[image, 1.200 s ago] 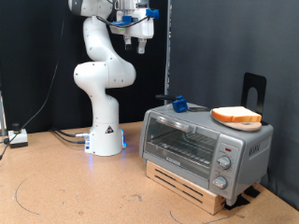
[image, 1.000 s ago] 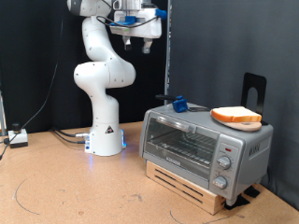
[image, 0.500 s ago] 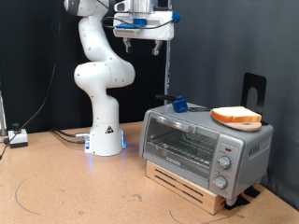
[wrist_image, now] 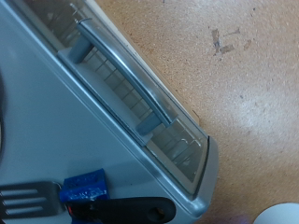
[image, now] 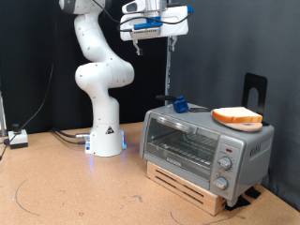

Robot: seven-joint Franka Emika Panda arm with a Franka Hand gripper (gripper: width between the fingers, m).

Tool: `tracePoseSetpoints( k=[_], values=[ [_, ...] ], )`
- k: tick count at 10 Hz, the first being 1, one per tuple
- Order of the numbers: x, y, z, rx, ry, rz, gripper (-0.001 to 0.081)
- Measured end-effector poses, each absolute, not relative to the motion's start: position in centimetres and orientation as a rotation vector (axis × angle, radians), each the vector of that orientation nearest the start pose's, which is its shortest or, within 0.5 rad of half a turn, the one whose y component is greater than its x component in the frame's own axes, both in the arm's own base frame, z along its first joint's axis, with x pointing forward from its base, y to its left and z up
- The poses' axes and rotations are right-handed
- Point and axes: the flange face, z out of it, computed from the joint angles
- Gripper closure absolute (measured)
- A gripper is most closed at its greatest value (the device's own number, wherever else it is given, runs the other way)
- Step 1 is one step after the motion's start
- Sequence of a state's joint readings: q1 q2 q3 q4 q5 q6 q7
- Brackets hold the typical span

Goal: Make a piece of toast with the oven

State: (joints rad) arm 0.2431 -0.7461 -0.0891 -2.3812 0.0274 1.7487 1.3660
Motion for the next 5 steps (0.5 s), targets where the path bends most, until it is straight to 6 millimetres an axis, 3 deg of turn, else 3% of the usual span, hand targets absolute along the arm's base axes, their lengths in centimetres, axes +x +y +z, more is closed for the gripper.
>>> tracePoseSetpoints(
  k=[1, 5],
  values=[
    [33.2, 4.9, 58.3, -2.482, 1.64, -0.023, -0.0004],
    [33.8, 7.1, 58.2, -2.74, 0.967, -0.022, -0.0004]
  ],
)
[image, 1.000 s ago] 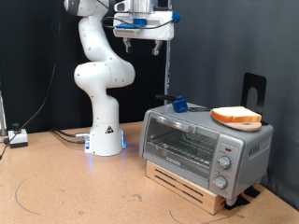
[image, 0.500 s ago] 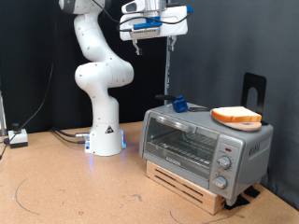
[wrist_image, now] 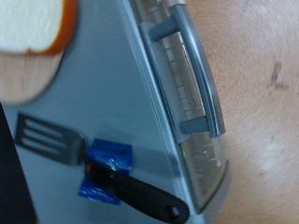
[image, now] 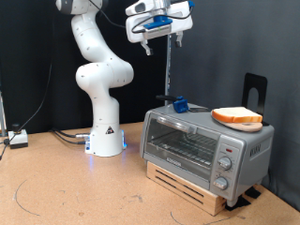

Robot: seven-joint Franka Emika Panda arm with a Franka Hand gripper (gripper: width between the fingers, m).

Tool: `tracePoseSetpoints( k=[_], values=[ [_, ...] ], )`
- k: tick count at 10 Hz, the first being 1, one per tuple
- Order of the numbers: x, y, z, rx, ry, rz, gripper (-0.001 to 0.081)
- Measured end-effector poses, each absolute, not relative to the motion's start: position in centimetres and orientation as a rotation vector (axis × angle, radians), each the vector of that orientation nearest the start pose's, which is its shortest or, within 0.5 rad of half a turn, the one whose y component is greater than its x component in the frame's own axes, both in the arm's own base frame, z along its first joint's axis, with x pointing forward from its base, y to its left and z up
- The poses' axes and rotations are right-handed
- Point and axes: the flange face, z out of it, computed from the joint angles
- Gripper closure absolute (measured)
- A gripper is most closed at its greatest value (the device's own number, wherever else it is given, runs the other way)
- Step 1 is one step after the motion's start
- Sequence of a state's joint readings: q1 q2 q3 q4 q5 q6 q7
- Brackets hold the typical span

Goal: Make a piece of toast with the oven

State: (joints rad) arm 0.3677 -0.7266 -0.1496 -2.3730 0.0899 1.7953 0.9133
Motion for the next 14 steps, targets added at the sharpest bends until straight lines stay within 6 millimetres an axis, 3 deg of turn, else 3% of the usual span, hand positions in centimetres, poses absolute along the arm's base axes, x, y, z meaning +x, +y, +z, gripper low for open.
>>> tracePoseSetpoints(
  k=[1, 2, 5, 10, 14],
  values=[
    [34.3, 7.5, 58.0, -2.799, 0.84, -0.031, -0.0004],
    [34.3, 7.5, 58.0, -2.775, 0.899, -0.02, -0.0004],
    [34.8, 7.2, 57.6, -2.636, 0.757, -0.042, -0.0004],
    [35.9, 6.0, 53.1, -2.627, 0.813, 0.094, -0.0004],
    [36.3, 6.1, 51.9, -2.627, 0.809, 0.088, -0.0004]
  ],
)
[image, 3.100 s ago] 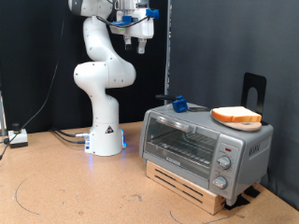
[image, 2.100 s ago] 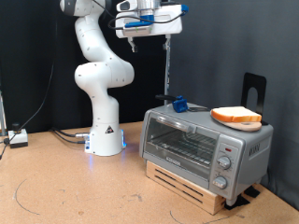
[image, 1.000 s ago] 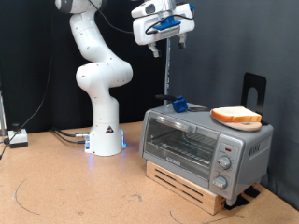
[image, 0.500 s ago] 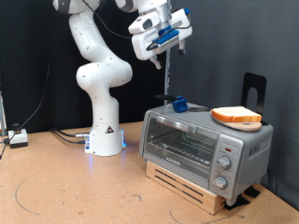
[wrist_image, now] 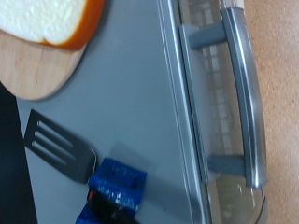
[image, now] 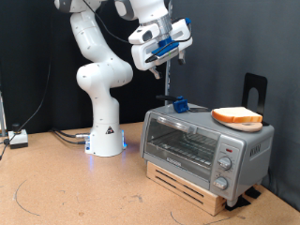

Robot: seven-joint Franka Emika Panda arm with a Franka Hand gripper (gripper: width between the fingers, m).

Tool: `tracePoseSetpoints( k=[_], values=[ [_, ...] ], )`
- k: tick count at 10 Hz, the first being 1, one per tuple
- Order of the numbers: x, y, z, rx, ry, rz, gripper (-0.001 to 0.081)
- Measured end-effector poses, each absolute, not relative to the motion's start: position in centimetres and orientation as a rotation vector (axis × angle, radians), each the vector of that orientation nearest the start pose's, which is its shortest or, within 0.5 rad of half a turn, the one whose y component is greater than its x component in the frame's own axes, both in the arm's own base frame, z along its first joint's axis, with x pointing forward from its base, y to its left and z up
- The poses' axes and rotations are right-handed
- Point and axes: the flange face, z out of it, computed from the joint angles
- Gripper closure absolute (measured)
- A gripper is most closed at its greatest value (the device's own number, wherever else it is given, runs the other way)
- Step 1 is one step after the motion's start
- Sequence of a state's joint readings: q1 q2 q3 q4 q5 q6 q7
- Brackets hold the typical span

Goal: Make a piece of toast with the oven

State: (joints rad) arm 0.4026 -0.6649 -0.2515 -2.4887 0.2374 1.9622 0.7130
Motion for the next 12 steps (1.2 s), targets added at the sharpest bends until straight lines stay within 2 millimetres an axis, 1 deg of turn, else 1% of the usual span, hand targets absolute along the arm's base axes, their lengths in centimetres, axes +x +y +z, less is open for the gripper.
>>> tracePoseSetpoints(
  k=[1, 3, 6, 7, 8, 10, 12],
  values=[
    [36.2, 6.3, 50.6, -2.637, 0.789, 0.08, -0.0004],
    [35.8, 6.6, 47.1, -2.672, 0.763, 0.101, -0.0004],
    [35.8, 6.6, 43.2, -2.696, 0.778, 0.106, -0.0004],
    [36.0, 6.6, 42.6, -2.699, 0.786, 0.094, -0.0004],
    [36.0, 6.6, 42.6, -2.698, 0.787, 0.097, -0.0004],
    [35.7, 6.5, 42.3, -2.698, 0.677, 0.143, -0.0004],
    [35.4, 6.2, 41.6, -2.707, 0.647, 0.169, -0.0004]
  ],
)
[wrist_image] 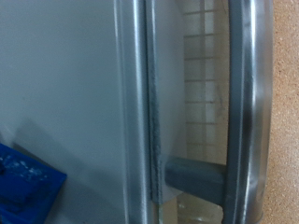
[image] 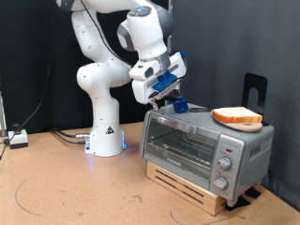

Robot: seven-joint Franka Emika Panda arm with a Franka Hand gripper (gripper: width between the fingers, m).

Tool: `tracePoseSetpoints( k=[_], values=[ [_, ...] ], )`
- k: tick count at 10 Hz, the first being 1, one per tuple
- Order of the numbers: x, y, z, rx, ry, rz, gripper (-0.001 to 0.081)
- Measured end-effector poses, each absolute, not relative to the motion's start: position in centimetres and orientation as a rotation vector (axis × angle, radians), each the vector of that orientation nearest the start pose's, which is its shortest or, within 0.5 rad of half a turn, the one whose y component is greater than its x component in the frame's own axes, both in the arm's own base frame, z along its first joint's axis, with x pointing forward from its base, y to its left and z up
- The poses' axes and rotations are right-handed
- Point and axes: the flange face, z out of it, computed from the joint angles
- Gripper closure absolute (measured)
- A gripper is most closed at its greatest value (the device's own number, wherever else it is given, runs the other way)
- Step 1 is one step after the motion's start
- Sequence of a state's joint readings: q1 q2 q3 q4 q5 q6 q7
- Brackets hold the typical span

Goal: Make a piece of toast with the oven

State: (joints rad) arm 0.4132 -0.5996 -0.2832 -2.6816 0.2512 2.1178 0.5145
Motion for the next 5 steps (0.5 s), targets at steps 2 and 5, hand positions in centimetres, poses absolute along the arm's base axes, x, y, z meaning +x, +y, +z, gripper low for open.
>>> tracePoseSetpoints(
  k=[2, 5],
  values=[
    [35.1, 5.6, 40.6, -2.724, 0.661, 0.178, -0.0004],
    [34.8, 4.6, 38.8, -2.762, 0.686, 0.175, -0.0004]
  ],
)
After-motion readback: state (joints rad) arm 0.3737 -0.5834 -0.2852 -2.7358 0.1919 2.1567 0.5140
